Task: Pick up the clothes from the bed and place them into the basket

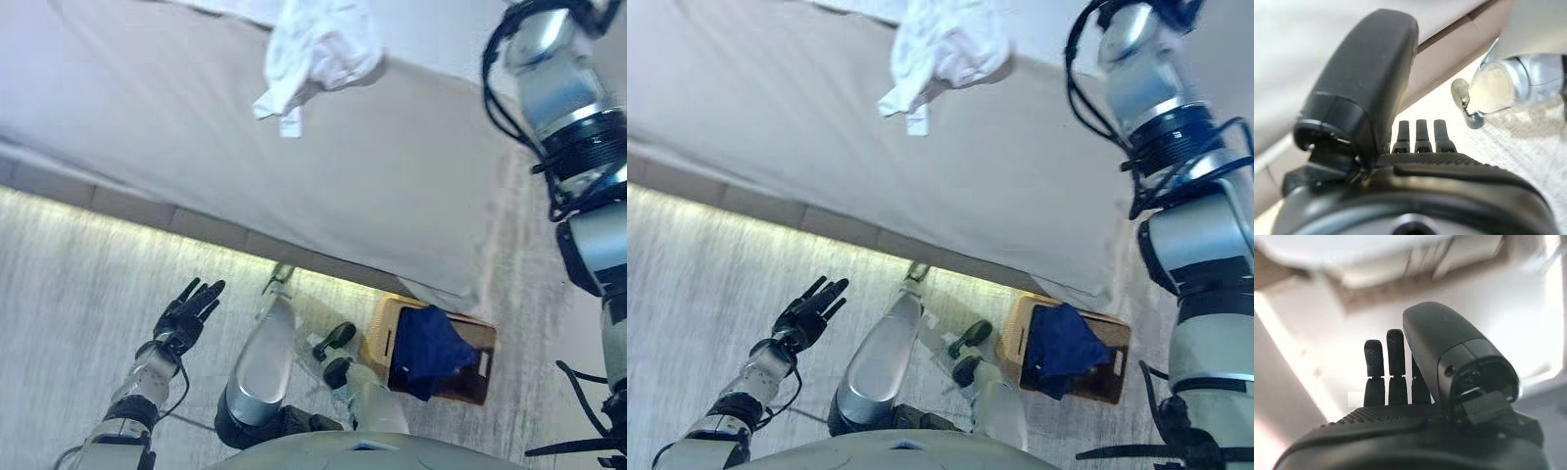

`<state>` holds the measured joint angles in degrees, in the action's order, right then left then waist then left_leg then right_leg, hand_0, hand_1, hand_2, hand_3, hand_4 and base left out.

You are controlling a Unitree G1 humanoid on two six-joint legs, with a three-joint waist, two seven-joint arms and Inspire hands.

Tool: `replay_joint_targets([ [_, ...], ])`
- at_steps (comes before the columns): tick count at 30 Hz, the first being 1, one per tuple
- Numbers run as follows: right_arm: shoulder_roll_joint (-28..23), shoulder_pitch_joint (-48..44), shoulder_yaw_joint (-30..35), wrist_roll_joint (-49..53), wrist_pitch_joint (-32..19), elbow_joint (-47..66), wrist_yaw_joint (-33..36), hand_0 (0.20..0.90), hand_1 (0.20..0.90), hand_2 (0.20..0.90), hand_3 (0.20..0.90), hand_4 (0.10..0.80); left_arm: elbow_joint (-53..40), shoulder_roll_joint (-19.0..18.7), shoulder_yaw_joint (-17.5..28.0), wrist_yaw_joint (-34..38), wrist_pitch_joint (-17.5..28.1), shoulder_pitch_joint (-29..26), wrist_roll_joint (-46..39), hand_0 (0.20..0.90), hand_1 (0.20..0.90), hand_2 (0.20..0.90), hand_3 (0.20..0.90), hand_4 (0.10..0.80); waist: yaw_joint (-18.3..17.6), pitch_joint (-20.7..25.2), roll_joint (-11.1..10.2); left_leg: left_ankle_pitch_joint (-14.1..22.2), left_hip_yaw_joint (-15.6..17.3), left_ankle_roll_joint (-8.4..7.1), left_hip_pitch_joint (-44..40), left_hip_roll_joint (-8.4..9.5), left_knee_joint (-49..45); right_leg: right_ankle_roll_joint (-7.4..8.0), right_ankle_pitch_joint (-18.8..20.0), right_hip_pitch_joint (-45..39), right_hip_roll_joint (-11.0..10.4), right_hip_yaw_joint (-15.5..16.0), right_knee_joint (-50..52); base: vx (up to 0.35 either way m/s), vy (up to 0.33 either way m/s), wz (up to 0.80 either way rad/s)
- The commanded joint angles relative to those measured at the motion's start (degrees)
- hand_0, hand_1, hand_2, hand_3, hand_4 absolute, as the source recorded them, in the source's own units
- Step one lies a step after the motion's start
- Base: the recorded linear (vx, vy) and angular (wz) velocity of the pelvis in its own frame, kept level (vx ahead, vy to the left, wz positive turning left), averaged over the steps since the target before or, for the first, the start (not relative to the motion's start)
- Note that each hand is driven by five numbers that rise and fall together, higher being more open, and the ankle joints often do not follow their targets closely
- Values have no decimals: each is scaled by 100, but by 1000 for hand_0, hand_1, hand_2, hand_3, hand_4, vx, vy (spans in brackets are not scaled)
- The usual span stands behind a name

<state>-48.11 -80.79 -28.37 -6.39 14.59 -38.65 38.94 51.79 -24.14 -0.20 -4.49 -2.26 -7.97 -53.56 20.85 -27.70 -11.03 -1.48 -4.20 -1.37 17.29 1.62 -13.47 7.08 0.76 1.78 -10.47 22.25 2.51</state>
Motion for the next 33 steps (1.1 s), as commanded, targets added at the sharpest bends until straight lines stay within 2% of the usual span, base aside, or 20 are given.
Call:
replay_joint_targets([
  [1,-537,308,140,81,-353,450,-374,300,300,300,200,100,372,117,-318,-10,72,286,275,900,900,900,900,800,-292,1045,111,618,66,373,-906,158,746,84,363,-43,52,-101,416,119,-9,-15],
  [3,-591,650,335,151,-484,636,-970,300,300,300,200,100,464,244,-373,-53,94,281,352,900,900,900,900,800,-438,1250,176,631,78,398,-1172,194,850,79,418,-144,37,-185,422,137,-2,-15],
  [4,-600,836,418,109,-564,701,-1339,415,415,415,335,235,500,293,-395,-69,100,280,390,900,900,900,900,800,-494,1326,198,641,103,406,-1272,198,880,81,454,-178,24,-205,444,146,-10,-26],
  [5,-584,1044,504,32,-491,792,-1664,726,726,726,697,597,529,342,-408,-104,119,291,459,900,900,900,900,800,-533,1390,209,642,117,416,-1361,210,914,88,495,-199,13,-225,476,134,-22,-21],
  [6,-595,1210,502,14,-453,790,-2011,900,900,900,900,800,520,394,-435,-121,104,310,541,900,900,900,900,800,-568,1459,228,629,130,420,-1483,209,981,92,523,-255,13,-231,501,127,-38,-11],
  [10,-387,1823,534,-232,-456,617,-3225,900,900,900,900,800,529,546,-596,-122,234,322,970,900,900,900,900,800,-616,1614,244,548,77,461,-1746,265,1202,110,671,-401,9,-253,542,100,-57,5],
  [12,-222,2040,488,-204,-420,536,-3484,900,900,900,900,800,510,584,-665,-71,412,322,1119,900,900,900,900,800,-602,1642,284,520,31,475,-1856,280,1281,116,700,-449,3,-259,614,68,-30,16],
  [16,414,2983,678,-330,-315,701,-3730,900,900,900,900,800,-118,531,-698,587,1079,241,1848,900,900,900,900,800,-630,1646,474,462,-66,525,-2031,337,1423,96,728,-492,-33,-310,787,27,25,13],
  [18,1189,4356,913,-545,-176,1260,-3253,900,900,900,900,800,-1162,261,-595,1486,1306,65,2517,900,900,900,900,800,-725,1621,625,415,-110,574,-2049,353,1452,97,784,-469,-37,-414,864,-17,-19,20],
  [19,1238,4458,938,-549,-147,1326,-3241,900,900,900,900,800,-1242,235,-589,1574,1422,65,2676,900,900,900,900,800,-731,1627,630,413,-111,576,-2046,351,1451,98,779,-467,-35,-419,869,-24,-53,23],
  [20,1482,4995,1048,-517,-118,1545,-3085,900,900,900,900,800,-1702,63,-487,1832,1580,45,2902,900,900,900,900,800,-773,1614,676,398,-101,590,-2056,345,1458,91,777,-464,-22,-485,890,-21,-49,30],
  [23,1955,6230,1266,-705,-388,1800,-2654,900,900,900,900,800,-2910,-390,-118,2337,1871,137,3381,900,900,900,900,800,-852,1608,782,407,-44,610,-2068,315,1442,43,643,-499,22,-592,907,-28,-71,10],
  [25,2216,6691,1286,-503,-520,1700,-2349,900,900,900,900,800,-3456,-687,137,2581,2049,175,3734,900,900,900,900,800,-915,1633,857,391,13,612,-2053,289,1464,13,550,-501,62,-636,857,-47,-68,-26],
  [29,2639,7146,1075,-461,-706,1404,-2074,900,900,900,900,800,-3624,-1263,517,2642,2008,-64,4200,900,900,900,900,800,-1157,1670,1074,383,201,600,-2148,246,1575,-27,326,-474,96,-800,860,-19,-16,-38],
  [30,2655,7324,1008,-337,-979,1444,-1917,900,900,900,900,800,-3491,-1545,658,2581,1896,-196,4218,900,900,900,900,800,-1333,1676,1190,373,308,586,-2159,218,1595,-54,154,-425,131,-920,871,-20,17,-39],
  [33,2735,7587,1007,-356,-1347,1345,-1865,900,900,900,900,800,-3159,-1798,820,2767,1740,-306,4307,900,900,900,900,800,-1646,1674,1393,409,477,570,-2121,202,1530,-107,-111,-286,189,-1147,873,-27,35,-45],
])
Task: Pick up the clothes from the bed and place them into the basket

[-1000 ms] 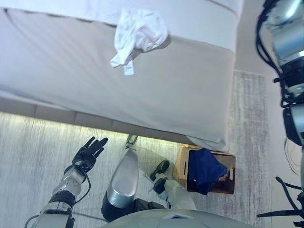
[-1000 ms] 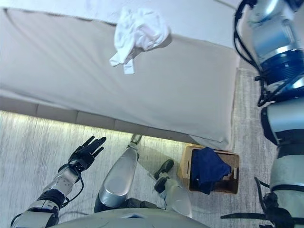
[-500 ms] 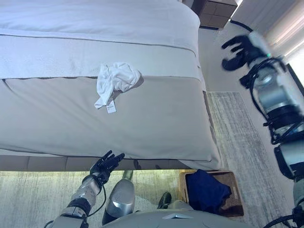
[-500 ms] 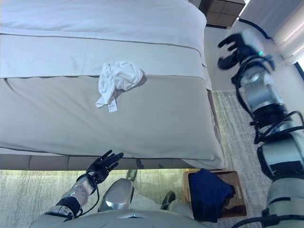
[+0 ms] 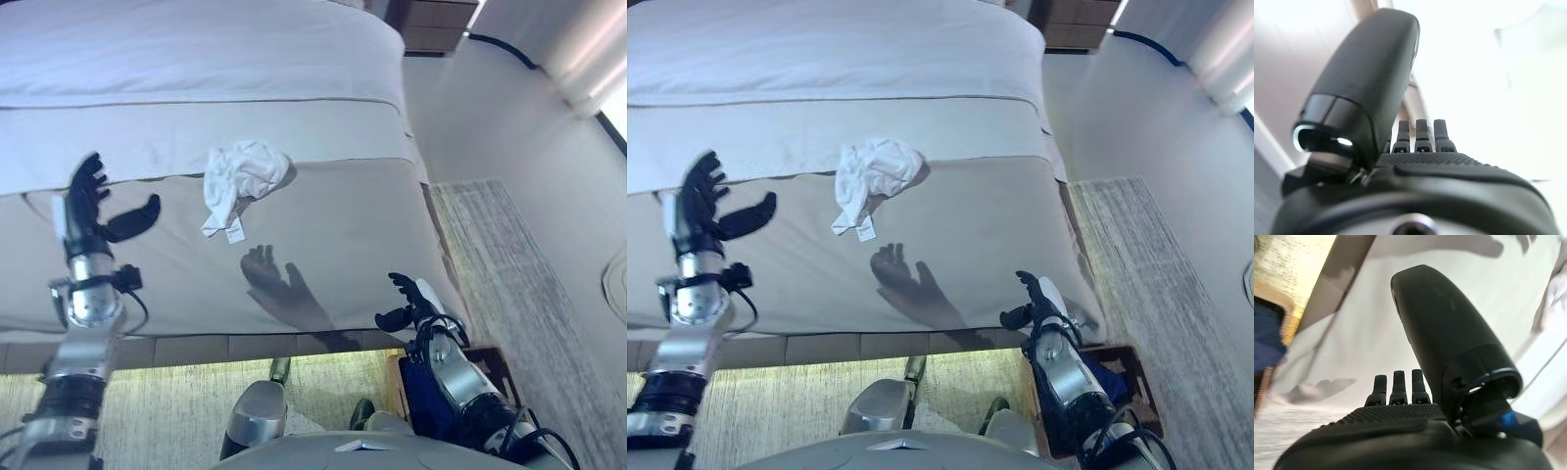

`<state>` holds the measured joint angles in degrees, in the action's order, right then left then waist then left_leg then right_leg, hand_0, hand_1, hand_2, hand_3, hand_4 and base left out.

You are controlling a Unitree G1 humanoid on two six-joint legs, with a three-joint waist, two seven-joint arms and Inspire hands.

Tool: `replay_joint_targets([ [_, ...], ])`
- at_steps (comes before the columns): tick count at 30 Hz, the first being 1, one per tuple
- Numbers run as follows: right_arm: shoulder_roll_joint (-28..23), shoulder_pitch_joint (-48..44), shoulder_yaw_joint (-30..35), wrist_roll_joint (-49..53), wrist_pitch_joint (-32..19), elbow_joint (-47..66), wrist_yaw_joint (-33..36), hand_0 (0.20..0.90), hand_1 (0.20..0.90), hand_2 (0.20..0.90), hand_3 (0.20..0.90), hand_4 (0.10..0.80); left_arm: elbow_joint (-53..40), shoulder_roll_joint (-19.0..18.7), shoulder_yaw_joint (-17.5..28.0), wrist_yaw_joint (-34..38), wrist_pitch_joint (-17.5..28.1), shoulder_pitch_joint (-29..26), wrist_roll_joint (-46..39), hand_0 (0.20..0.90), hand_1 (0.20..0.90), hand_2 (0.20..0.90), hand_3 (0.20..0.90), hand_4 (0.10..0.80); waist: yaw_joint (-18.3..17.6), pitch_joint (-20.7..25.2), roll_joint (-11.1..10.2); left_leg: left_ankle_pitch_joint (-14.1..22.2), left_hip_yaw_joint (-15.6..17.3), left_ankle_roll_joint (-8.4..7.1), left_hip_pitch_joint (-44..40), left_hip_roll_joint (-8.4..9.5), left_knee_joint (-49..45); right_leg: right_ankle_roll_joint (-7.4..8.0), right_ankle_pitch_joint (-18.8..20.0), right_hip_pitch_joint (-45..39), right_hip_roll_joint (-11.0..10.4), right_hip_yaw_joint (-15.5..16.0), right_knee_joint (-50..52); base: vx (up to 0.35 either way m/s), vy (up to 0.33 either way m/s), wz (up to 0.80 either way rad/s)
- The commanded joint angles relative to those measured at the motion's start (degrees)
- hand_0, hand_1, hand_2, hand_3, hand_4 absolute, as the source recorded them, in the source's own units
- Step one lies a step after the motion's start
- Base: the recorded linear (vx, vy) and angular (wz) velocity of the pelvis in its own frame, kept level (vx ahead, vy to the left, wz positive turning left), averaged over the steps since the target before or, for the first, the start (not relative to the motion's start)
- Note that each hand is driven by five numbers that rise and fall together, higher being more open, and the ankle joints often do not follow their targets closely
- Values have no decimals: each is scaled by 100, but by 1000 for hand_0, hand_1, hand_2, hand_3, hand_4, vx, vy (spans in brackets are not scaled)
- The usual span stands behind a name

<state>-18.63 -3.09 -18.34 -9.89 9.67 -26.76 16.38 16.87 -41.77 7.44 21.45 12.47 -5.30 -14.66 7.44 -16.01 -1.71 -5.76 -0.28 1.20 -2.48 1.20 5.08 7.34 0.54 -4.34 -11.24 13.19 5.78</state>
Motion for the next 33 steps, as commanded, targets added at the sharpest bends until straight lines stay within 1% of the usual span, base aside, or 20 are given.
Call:
replay_joint_targets([
  [1,-220,-117,-10,-6,-895,57,358,900,900,900,900,800,460,-97,85,267,187,-629,481,900,900,900,900,800,-403,496,524,862,146,303,-119,234,-367,-142,-166,380,281,-307,529,-24,39,-53],
  [2,-246,-74,-10,15,-910,-24,324,900,900,900,900,800,566,-152,120,293,118,-666,496,900,900,900,900,800,-471,487,568,886,193,294,-101,223,-407,-150,-226,414,292,-356,507,-19,53,-63],
  [3,-357,21,5,2,-1002,-165,213,900,900,900,900,800,804,-299,175,476,-15,-730,702,900,900,900,900,800,-611,451,644,926,287,269,-61,203,-495,-169,-323,455,311,-441,439,-16,57,-56],
  [6,-619,187,83,33,-1068,-242,23,900,900,900,900,800,1231,-632,221,576,-433,-837,834,900,900,900,900,800,-870,343,709,994,449,221,45,192,-654,-198,-366,557,336,-656,298,-24,69,-48],
  [7,-703,219,89,3,-1108,-249,-1,900,900,900,900,800,1437,-755,175,521,-619,-929,713,900,900,900,900,800,-975,263,713,1026,512,206,107,199,-735,-206,-343,626,344,-754,266,-43,76,-54],
  [8,-737,223,93,-20,-1145,-252,-18,900,900,900,900,800,1525,-779,174,502,-650,-980,672,900,900,900,900,800,-1012,224,711,1044,539,206,141,204,-779,-209,-334,662,343,-794,260,-57,70,-45],
  [13,-986,86,42,-51,-1345,-211,33,900,900,900,900,800,2236,-944,31,478,-1214,-1382,504,900,900,900,900,800,-1280,-235,590,1276,828,194,565,226,-1383,-238,-196,1008,376,-1128,196,-97,81,-40],
  [15,-1091,-11,15,-18,-1418,-89,123,900,900,900,900,800,2478,-1081,-25,511,-1453,-1513,477,900,900,900,900,800,-1343,-439,483,1385,953,214,768,211,-1626,-228,-88,1151,395,-1267,112,-118,93,-48],
  [17,-1174,-192,-21,57,-1558,6,247,900,900,900,900,800,2909,-1301,-105,579,-1701,-1862,320,900,900,900,900,800,-1400,-753,301,1513,1138,257,1049,174,-1918,-203,82,1372,411,-1446,15,-194,91,-48],
  [18,-1203,-270,-42,119,-1636,60,349,900,900,900,900,800,3156,-1419,-181,604,-1828,-2065,283,900,900,900,900,800,-1418,-925,215,1608,1206,285,1199,123,-2111,-178,151,1470,425,-1503,-9,-172,62,-42],
  [21,-1247,-433,-38,247,-1700,234,448,900,900,900,900,800,3539,-1626,-276,645,-2126,-2418,272,900,900,900,900,800,-1430,-1220,25,1729,1290,336,1576,40,-2491,-131,353,1748,465,-1602,-61,-154,60,-32],
  [22,-1261,-494,-20,296,-1745,305,478,900,900,900,900,800,3631,-1688,-324,721,-2137,-2519,217,900,900,900,900,800,-1428,-1342,-65,1765,1297,359,1736,3,-2630,-117,414,1883,494,-1625,-43,-151,60,-23],
  [24,-1267,-582,-39,339,-1792,363,565,900,900,900,900,800,3726,-1781,-389,778,-2228,-2743,195,900,900,900,900,800,-1425,-1379,-193,1793,1344,385,1974,-59,-2730,-93,481,2106,529,-1624,-32,-97,61,-11],
  [25,-1267,-624,-25,449,-1784,454,631,900,900,900,900,800,3739,-1862,-515,844,-2384,-2956,247,900,900,900,900,800,-1450,-1379,-312,1763,1423,364,2234,-155,-2788,-81,525,2324,569,-1599,-12,17,88,-3],
  [26,-1261,-639,-21,526,-1780,507,675,900,900,900,900,800,3690,-1874,-592,926,-2443,-3056,219,900,900,900,900,800,-1428,-1379,-313,1952,1344,344,2309,-208,-2857,-42,416,2365,629,-1557,13,5,89,5],
  [27,-1276,-685,-22,595,-1769,565,721,900,900,900,900,800,3642,-1883,-662,1000,-2465,-3177,168,900,900,900,900,800,-1423,-1379,-375,1940,1337,332,2475,-233,-2885,-44,432,2531,649,-1521,36,25,93,11],
  [30,-1332,-756,24,681,-1658,719,693,900,900,900,900,800,3545,-1859,-756,1123,-2440,-3367,135,900,900,900,900,800,-1423,-1379,-494,1911,1287,294,2824,-257,-2959,-55,453,2911,698,-1442,137,-45,95,16],
  [31,-1372,-772,36,758,-1605,854,709,900,900,900,900,800,3451,-1846,-848,1278,-2601,-3557,167,900,900,900,900,800,-1437,-1379,-572,1897,1243,286,3065,-258,-3014,-56,458,3171,719,-1382,229,-43,121,12],
  [33,-1425,-799,22,798,-1579,950,673,900,900,900,900,800,3520,-1823,-976,1505,-2914,-3791,167,900,900,900,900,800,-1457,-1379,-637,1876,1184,269,3331,-264,-3093,-77,444,3441,755,-1331,347,-39,110,11],
])
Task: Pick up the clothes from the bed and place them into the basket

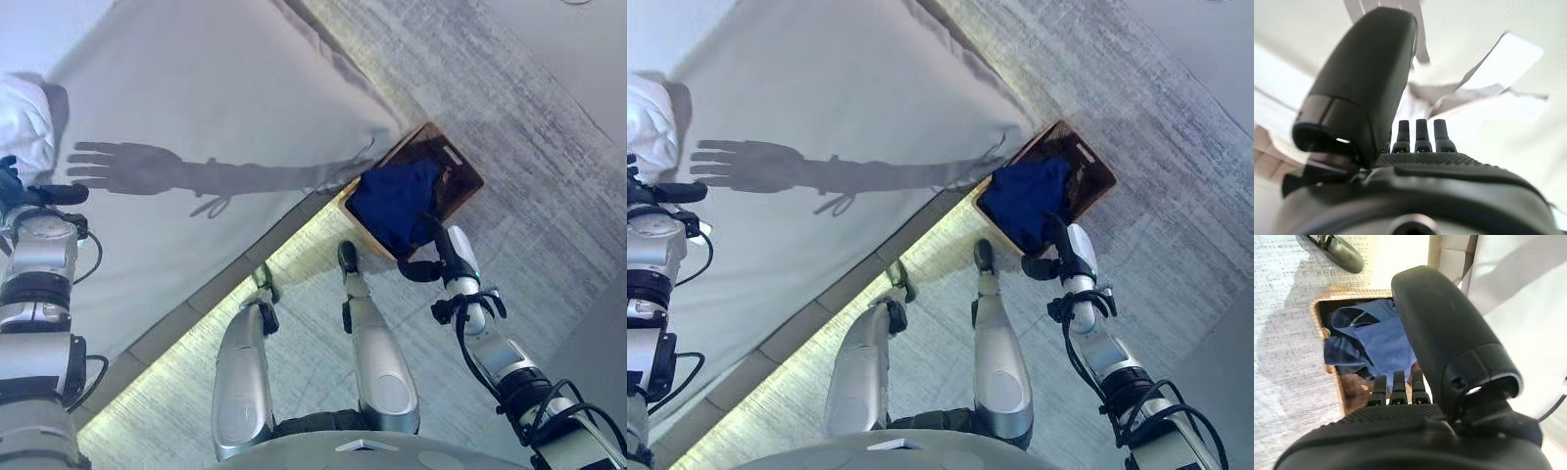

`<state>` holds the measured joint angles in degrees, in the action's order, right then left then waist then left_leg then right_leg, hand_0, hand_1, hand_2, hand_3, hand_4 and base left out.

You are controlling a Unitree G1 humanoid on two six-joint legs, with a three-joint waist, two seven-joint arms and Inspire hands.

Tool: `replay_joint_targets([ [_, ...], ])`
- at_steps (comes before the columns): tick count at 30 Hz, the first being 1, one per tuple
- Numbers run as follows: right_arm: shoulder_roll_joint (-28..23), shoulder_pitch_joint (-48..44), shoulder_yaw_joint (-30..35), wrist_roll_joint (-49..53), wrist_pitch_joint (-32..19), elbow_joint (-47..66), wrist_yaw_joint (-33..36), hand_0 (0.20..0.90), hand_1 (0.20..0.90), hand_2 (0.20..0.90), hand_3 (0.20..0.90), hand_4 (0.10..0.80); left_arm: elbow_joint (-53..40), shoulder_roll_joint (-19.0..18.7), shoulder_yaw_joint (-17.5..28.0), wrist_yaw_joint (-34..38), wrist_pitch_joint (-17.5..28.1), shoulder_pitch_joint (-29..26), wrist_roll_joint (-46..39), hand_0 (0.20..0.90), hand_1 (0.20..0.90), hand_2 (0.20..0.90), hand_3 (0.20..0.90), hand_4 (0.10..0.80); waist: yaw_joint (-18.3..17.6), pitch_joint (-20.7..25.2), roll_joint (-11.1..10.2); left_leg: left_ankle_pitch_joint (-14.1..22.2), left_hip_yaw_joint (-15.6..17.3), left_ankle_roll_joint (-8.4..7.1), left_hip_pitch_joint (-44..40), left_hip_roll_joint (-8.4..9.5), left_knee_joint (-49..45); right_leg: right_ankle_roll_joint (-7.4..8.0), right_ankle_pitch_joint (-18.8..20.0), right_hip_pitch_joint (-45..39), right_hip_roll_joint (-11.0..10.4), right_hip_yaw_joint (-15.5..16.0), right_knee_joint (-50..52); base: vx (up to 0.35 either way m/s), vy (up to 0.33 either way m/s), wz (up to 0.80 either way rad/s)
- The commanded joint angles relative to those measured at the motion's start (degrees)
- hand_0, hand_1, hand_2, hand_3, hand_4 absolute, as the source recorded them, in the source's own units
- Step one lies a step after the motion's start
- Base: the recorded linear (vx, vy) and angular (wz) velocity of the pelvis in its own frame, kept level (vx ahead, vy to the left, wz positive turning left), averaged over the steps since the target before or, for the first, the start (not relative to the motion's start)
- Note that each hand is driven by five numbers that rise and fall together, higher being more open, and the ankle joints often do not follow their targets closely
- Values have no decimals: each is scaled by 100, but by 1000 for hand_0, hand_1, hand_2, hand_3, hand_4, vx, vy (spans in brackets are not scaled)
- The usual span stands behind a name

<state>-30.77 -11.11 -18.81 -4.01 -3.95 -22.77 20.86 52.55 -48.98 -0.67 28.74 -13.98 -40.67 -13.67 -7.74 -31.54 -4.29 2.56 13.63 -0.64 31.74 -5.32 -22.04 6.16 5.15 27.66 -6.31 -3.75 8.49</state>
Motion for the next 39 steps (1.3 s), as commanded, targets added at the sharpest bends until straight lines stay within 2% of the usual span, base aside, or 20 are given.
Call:
replay_joint_targets([
  [1,-244,-6,68,225,-217,600,209,900,900,900,900,800,-10,-1104,-236,875,-300,-316,61,900,900,900,900,800,53,175,-406,1036,-247,439,57,378,-436,29,-22,377,277,398,132,-35,99,12],
  [3,-289,7,70,205,-178,672,166,900,900,900,900,800,27,-1111,-262,988,-399,-372,-39,900,900,900,900,800,52,175,-444,1022,-290,413,219,363,-494,14,-30,525,300,444,186,-31,70,11],
  [6,-473,-17,-7,248,-164,771,175,900,900,900,900,800,514,-1161,-383,1398,-774,-718,-397,900,900,900,900,800,-31,175,-547,1056,-399,364,602,293,-733,-33,-14,924,337,525,321,-36,83,4],
  [9,-550,-48,-32,240,-192,764,189,900,900,900,900,800,943,-1211,-416,1711,-915,-891,-599,900,900,900,900,800,-61,175,-583,1081,-471,342,803,253,-843,-55,7,1136,339,553,357,-29,83,3],
  [12,-594,-72,-121,331,-204,770,200,900,900,900,900,800,1219,-1282,-324,2401,-854,-994,-947,900,900,900,900,800,-35,175,-654,1090,-581,316,1029,232,-930,-80,-7,1333,359,585,430,-15,6,3],
  [16,-558,-115,-305,366,-148,761,267,900,900,900,900,800,1285,-1305,-206,3213,-793,-1051,-1282,900,900,900,900,800,66,175,-716,1094,-726,303,1154,288,-949,-84,-48,1417,366,676,499,-28,-47,8],
  [17,-553,-186,-322,361,-143,744,284,900,900,900,900,800,1320,-1314,-156,3364,-742,-1057,-1320,900,900,900,900,800,52,175,-754,919,-670,322,1317,335,-931,-132,76,1561,313,715,469,-98,-39,5],
  [21,-493,-257,-409,327,-162,657,260,900,900,900,900,800,1237,-1308,83,3429,-404,-744,-1366,900,900,900,900,800,157,175,-737,867,-759,314,1328,438,-847,-128,76,1563,292,771,470,-20,-18,12],
  [23,-358,-278,-486,234,-138,635,167,900,900,900,900,800,849,-1151,293,3153,118,-373,-990,900,900,900,900,800,261,175,-697,856,-813,334,1228,511,-753,-116,26,1486,302,799,521,25,-47,13],
  [24,-339,-284,-495,224,-127,635,154,900,900,900,900,800,739,-1113,306,3134,177,-322,-930,900,900,900,900,800,278,175,-692,848,-827,337,1204,528,-730,-114,20,1464,300,807,522,19,-55,19],
  [25,-278,-306,-550,163,-107,655,109,900,900,900,900,800,355,-979,285,2749,523,-170,-597,900,900,900,900,800,358,175,-664,825,-872,353,1103,585,-655,-100,-22,1358,293,848,545,12,-51,14],
  [26,-239,-302,-562,99,-111,660,83,900,900,900,900,800,86,-901,269,2504,803,-52,-609,900,900,900,900,800,413,175,-646,792,-896,354,1020,623,-582,-96,-30,1270,286,878,526,13,-64,13],
  [27,-177,-277,-552,37,-89,691,47,900,900,900,900,800,-265,-719,307,2029,1432,193,-684,900,900,900,900,800,486,175,-615,763,-945,368,920,671,-511,-91,-56,1156,282,885,530,14,-53,9],
  [29,-71,-191,-494,-76,-61,756,-6,900,900,900,900,800,-1029,-452,272,1315,1721,596,-413,900,900,900,900,800,599,175,-546,690,-991,391,676,725,-323,-74,-96,930,282,897,513,13,-55,13],
  [30,-54,-172,-474,-103,-50,775,-32,900,900,900,900,800,-1149,-404,274,1172,1839,681,-458,900,900,900,900,800,614,175,-532,671,-1001,396,624,736,-281,-74,-95,881,280,896,499,8,-38,20],
  [33,57,-27,-293,-332,28,902,-246,900,900,900,900,800,-1909,-71,337,55,2345,1135,-482,900,900,900,900,800,751,175,-404,551,-1017,425,214,794,48,-51,-150,516,237,910,440,0,-5,24],
  [35,127,72,-151,-501,87,947,-415,900,900,900,900,800,-2302,108,384,-365,2629,1406,-558,900,900,900,900,800,829,175,-303,471,-1023,447,-86,813,268,-37,-186,249,187,929,403,5,23,23],
  [39,259,184,-128,-829,130,883,-580,900,900,900,900,800,-2954,208,394,-644,3031,1689,-574,900,900,900,900,800,948,175,-132,316,-1059,448,-631,821,661,-32,-290,-217,115,958,368,17,18,14],
])
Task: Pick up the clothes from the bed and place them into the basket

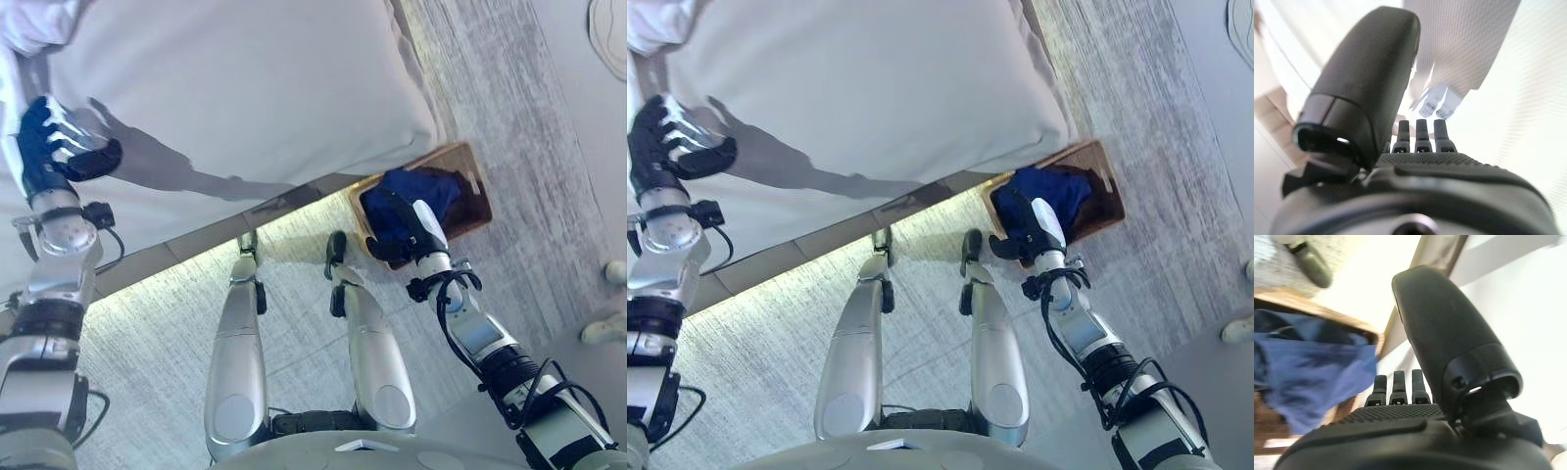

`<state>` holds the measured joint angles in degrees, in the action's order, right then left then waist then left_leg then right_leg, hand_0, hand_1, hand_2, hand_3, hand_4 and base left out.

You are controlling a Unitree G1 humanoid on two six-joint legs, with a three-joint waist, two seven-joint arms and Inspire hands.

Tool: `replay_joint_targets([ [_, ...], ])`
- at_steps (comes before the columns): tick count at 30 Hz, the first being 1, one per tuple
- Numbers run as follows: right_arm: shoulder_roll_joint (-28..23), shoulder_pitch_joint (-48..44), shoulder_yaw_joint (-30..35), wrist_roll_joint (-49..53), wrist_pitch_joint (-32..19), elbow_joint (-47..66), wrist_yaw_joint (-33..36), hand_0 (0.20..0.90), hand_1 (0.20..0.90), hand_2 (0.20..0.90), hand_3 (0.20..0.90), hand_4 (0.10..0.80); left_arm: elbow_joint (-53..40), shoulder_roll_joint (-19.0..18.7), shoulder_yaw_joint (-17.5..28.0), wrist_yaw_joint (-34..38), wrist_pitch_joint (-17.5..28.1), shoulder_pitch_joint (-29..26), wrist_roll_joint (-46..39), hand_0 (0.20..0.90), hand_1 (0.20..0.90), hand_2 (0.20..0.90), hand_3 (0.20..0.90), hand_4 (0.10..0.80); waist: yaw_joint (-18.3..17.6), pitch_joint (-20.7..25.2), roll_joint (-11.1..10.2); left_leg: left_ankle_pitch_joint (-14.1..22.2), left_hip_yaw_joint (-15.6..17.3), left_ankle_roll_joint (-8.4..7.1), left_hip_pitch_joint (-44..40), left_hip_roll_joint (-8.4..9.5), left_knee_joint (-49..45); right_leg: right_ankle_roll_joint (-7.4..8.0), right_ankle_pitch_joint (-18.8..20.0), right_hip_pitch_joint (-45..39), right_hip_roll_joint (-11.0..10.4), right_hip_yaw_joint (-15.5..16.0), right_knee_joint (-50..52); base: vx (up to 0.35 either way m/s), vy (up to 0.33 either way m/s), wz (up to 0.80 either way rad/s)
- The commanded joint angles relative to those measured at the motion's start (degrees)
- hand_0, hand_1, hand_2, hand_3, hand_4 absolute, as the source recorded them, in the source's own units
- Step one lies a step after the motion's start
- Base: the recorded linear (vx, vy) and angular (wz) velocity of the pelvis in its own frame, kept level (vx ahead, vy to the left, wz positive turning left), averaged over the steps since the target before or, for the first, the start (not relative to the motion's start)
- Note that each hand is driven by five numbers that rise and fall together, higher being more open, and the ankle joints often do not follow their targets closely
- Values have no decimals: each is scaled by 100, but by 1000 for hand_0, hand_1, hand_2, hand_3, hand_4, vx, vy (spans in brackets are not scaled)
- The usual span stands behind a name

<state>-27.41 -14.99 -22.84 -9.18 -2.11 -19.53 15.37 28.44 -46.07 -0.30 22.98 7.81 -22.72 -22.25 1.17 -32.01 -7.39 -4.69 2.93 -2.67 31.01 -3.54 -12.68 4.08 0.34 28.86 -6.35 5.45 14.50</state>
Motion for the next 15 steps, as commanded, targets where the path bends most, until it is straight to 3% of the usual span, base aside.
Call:
replay_joint_targets([
  [1,-60,589,249,-353,-52,523,-22,900,900,900,900,800,-642,-65,391,-31,918,-105,360,900,900,900,900,800,81,221,216,1010,6,650,-683,637,-179,174,155,-433,92,69,-229,24,1,15],
  [7,80,594,128,-502,90,324,-78,900,900,900,900,800,-1071,16,696,722,877,-72,839,900,900,900,900,800,214,221,415,865,-48,613,-1268,656,200,178,27,-960,-22,170,-294,26,-10,12],
  [11,27,549,34,-555,222,257,-133,900,900,900,900,800,-629,-136,876,1465,451,-164,972,900,900,900,900,800,210,221,494,916,-23,581,-1404,661,130,168,-36,-1157,-81,181,-330,24,49,-1],
  [13,-86,525,-79,-494,221,311,-183,900,900,900,900,800,-100,-431,952,2014,16,-302,1057,900,900,900,900,800,176,221,469,970,8,568,-1420,643,56,180,-48,-1216,-89,152,-348,1,53,1],
  [15,-124,506,-139,-444,195,335,-165,900,900,900,900,800,122,-613,940,2138,-107,-439,998,900,900,900,900,800,174,221,422,996,8,578,-1399,638,22,181,-42,-1227,-82,144,-365,-12,-12,-2],
])
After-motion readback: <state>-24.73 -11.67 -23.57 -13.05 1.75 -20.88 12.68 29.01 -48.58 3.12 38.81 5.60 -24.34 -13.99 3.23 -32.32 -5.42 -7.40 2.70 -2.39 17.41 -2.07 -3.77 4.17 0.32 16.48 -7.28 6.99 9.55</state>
